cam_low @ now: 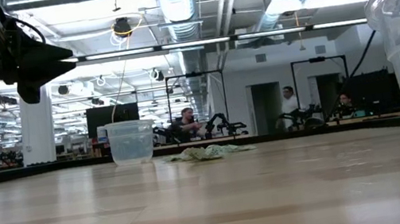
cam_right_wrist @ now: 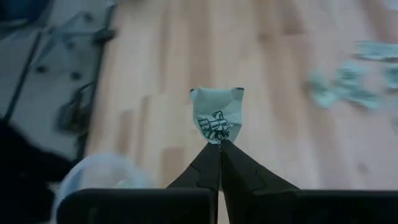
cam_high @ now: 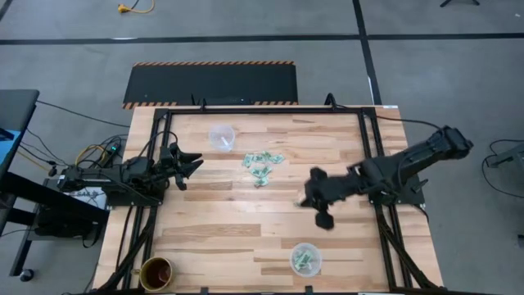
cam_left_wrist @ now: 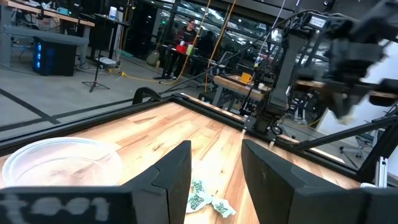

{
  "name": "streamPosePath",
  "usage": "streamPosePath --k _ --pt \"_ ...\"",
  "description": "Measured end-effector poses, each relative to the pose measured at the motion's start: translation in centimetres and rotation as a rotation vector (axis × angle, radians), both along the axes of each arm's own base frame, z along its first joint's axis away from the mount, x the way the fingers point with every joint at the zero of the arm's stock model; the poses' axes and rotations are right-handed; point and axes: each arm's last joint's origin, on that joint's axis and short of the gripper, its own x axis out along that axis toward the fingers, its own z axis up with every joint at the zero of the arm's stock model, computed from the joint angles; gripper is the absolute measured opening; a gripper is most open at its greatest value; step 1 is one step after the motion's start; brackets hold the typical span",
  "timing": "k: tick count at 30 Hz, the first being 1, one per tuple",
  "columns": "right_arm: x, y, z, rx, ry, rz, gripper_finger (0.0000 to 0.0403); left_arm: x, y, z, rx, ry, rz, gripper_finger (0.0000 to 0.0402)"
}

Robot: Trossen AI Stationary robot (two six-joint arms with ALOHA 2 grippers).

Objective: Pick and place Stevia / Truvia into bins
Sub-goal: Put the white stevia packet into the bottom transparent container

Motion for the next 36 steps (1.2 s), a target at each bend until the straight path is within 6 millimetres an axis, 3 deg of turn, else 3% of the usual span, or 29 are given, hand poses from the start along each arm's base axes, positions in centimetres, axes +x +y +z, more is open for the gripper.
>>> streamPosePath --k 9,16,24,36 --pt "-2.3 6.1 -0.8 0.049 0.044 0.177 0.0001 0.0 0.0 0.0 0.000 0.000 0.000 0.0130" --pt "-2.8 10.3 -4.1 -0.006 0.127 0.192 0.0001 0.0 0.0 0.0 0.000 0.000 0.000 0.0130" --pt "-1.6 11.7 -6.6 -0.012 0.154 0.123 0.0001 0.0 0.0 0.0 0.000 0.000 0.000 0.0130" --pt "-1.7 12.9 -6.2 0.063 0.112 0.175 0.0005 0.0 0.0 0.0 0.000 0.000 0.000 0.0130"
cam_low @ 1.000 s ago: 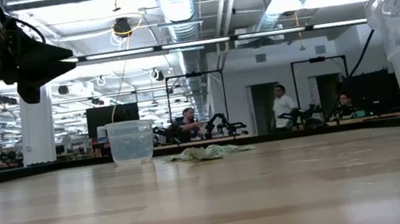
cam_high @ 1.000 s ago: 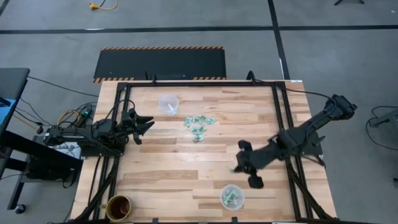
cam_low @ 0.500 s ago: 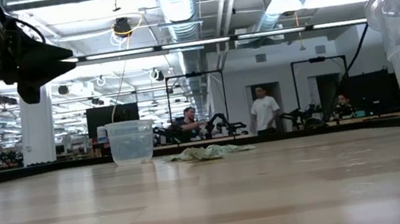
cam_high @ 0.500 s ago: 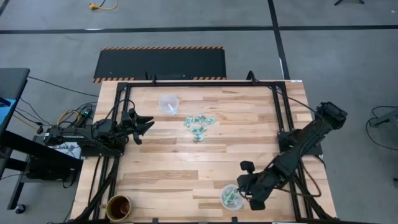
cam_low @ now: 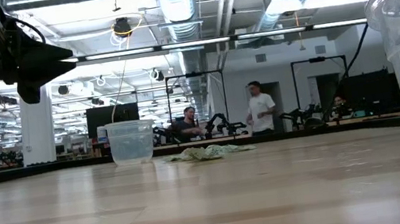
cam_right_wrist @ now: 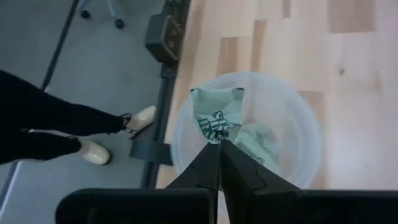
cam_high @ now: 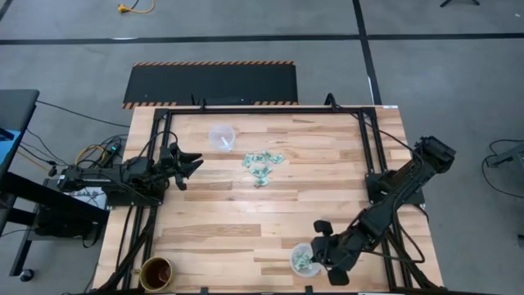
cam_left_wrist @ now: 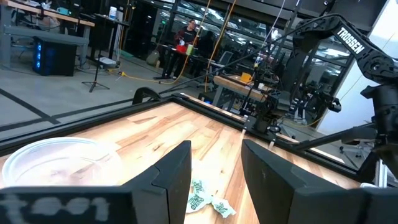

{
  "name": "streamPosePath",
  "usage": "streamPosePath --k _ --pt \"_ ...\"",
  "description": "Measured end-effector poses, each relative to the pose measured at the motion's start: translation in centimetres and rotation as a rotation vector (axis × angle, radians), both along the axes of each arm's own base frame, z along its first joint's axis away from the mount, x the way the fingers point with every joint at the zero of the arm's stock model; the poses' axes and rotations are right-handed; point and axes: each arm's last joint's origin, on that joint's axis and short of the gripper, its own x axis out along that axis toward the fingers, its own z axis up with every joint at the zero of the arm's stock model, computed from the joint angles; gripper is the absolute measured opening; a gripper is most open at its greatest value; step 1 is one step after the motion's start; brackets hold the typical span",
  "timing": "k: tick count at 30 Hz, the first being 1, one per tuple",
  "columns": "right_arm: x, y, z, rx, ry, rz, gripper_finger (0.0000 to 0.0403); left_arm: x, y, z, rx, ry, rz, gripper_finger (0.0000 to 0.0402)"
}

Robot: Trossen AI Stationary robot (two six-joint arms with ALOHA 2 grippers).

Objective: Pick and place Stevia / Truvia into bins
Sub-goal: Put the white stevia packet into the bottom transparent container

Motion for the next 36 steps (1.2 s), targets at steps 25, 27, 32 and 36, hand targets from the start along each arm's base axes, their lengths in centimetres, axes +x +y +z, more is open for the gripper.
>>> streamPosePath --k 25,27,32,36 --pt "1.3 -1.5 0.8 0.031 -0.032 -0.040 0.0124 0.0 0.0 0.0 0.000 0.000 0.000 0.0130" --pt "1.9 -2.4 1.1 0.032 -0.040 -0.076 0.0120 0.0 0.0 0.0 0.000 0.000 0.000 0.0130" --pt "4.0 -5.7 1.5 0.014 -0.071 -0.205 0.0112 0.0 0.0 0.0 0.000 0.000 0.000 0.0130" --pt "5.7 -8.8 1.5 0.000 -0.077 -0.308 0.0109 0.0 0.0 0.0 0.000 0.000 0.000 0.0130"
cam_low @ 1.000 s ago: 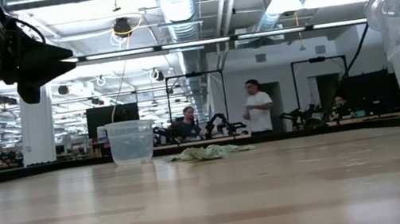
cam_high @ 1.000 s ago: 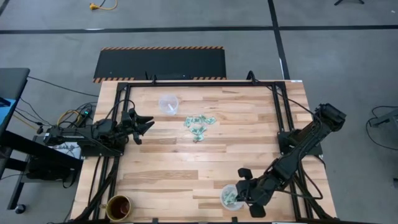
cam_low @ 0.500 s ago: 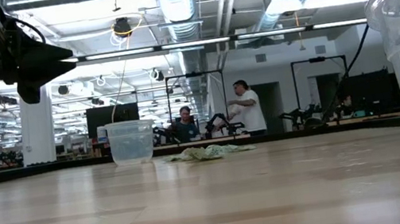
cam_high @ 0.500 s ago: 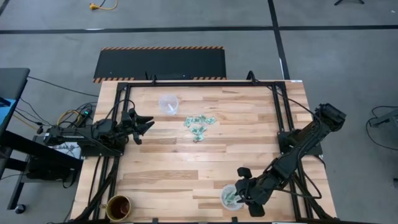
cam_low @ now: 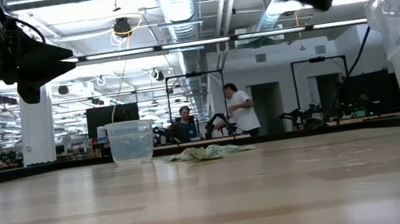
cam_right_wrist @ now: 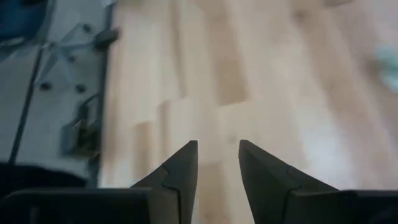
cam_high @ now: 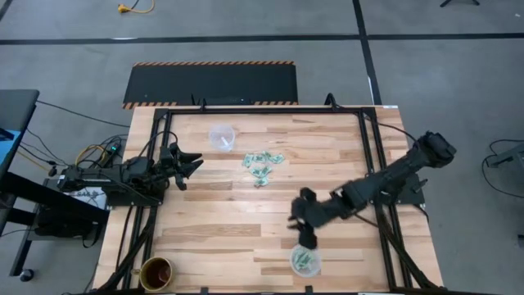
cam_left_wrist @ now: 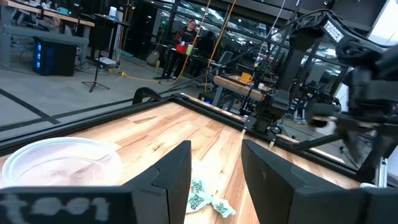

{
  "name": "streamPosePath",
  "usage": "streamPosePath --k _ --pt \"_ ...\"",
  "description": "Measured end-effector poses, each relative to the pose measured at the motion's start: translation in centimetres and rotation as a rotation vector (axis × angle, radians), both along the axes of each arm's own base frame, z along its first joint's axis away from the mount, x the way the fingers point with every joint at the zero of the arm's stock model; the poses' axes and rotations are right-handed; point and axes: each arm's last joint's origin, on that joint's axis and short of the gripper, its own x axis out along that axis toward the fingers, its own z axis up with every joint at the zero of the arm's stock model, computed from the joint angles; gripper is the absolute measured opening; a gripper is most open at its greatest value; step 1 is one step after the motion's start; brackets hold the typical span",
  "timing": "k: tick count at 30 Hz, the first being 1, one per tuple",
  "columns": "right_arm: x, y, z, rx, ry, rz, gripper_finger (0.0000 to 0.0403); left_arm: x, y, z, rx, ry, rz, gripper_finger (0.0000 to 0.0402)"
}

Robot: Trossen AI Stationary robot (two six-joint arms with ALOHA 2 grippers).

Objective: Pick and place Stevia / Truvia into bins
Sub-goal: Put the white stevia packet into the bottom transparent container

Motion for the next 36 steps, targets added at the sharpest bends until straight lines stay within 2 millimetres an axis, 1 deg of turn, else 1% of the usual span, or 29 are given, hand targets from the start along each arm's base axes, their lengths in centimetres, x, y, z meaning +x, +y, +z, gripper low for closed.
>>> streamPosePath --k 5,7,10,11,13,17,20,22,24,29,36 --pt "1.9 -3.9 -0.3 -0.054 -0.007 -0.081 0.0108 0.0 0.0 0.0 0.000 0.000 0.000 0.0130" --pt "3.0 -5.4 -0.6 -0.074 -0.035 -0.103 0.0108 0.0 0.0 0.0 0.000 0.000 0.000 0.0130" --pt "4.1 -7.3 -1.5 -0.093 -0.033 -0.142 0.0108 0.0 0.0 0.0 0.000 0.000 0.000 0.0130" --pt "4.8 -7.8 -1.6 -0.085 -0.067 -0.162 0.0108 0.0 0.0 0.0 0.000 0.000 0.000 0.0130" --pt "5.7 -8.9 -2.7 -0.090 -0.060 -0.193 0.0108 0.0 0.0 0.0 0.000 0.000 0.000 0.0130" --pt "7.8 -10.0 -5.1 -0.099 -0.096 -0.218 0.0108 0.0 0.0 0.0 0.000 0.001 0.000 0.0130" --pt "8.9 -10.7 -6.9 -0.109 -0.079 -0.234 0.0108 0.0 0.0 0.0 0.000 0.002 0.000 0.0130" --pt "9.0 -11.3 -8.1 -0.128 -0.024 -0.241 0.0108 0.0 0.0 0.0 0.000 0.002 0.000 0.0130" --pt "9.8 -11.8 -8.7 -0.154 -0.017 -0.232 0.0108 0.0 0.0 0.0 0.000 0.001 0.000 0.0130" --pt "10.6 -13.0 -10.1 -0.222 0.019 -0.198 0.0108 0.0 0.0 0.0 0.000 0.006 0.000 0.0130" --pt "11.5 -13.1 -11.1 -0.320 0.043 -0.088 0.0108 0.1 0.0 -0.1 0.000 0.010 0.002 0.0130"
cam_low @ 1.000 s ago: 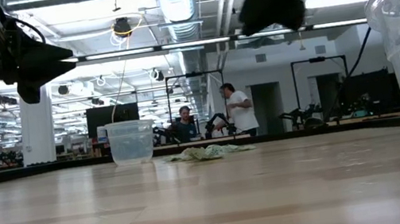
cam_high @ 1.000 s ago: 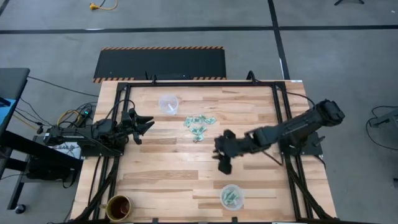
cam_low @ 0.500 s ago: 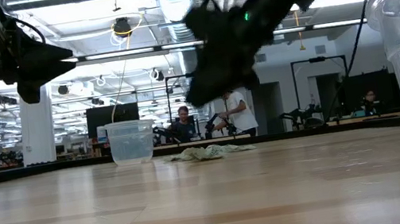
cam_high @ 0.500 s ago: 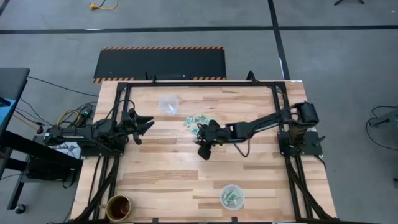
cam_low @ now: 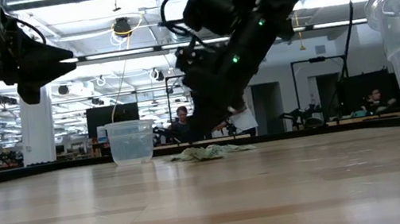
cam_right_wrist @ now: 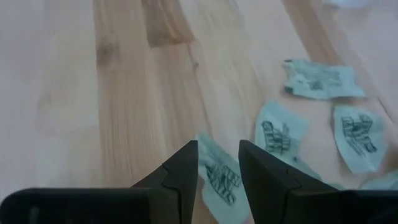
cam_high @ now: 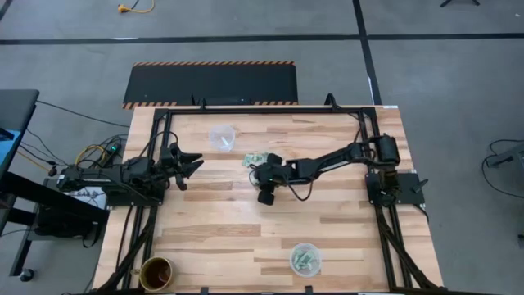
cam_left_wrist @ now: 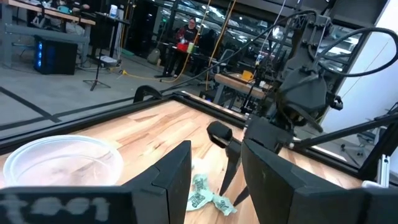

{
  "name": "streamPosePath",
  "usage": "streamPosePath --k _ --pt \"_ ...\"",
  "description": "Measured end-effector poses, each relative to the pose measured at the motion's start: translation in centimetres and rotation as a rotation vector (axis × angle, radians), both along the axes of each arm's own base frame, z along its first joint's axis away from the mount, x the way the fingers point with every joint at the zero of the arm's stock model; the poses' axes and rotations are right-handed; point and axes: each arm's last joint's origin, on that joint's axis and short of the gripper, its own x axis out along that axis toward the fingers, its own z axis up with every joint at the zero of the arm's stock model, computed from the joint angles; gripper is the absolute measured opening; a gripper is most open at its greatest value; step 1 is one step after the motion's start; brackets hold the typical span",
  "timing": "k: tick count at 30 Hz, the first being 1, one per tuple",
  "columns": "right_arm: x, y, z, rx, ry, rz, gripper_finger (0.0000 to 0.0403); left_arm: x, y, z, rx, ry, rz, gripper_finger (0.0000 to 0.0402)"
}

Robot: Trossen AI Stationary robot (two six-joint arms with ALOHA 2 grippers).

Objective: Pick and place Stevia / Truvia into bins
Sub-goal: Put the white stevia packet into the bottom transparent container

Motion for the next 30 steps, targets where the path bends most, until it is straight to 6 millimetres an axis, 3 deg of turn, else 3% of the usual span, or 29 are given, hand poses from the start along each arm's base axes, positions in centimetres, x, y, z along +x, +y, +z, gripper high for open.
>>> streamPosePath --k 18,30 --pt "-0.3 0.3 -0.2 -0.041 0.048 0.056 0.0108 0.0 0.0 0.0 0.000 0.001 -0.001 0.0130" --pt "-0.3 0.6 -1.9 -0.022 0.092 0.040 0.0105 0.0 0.0 0.0 0.000 0.001 -0.001 0.0130"
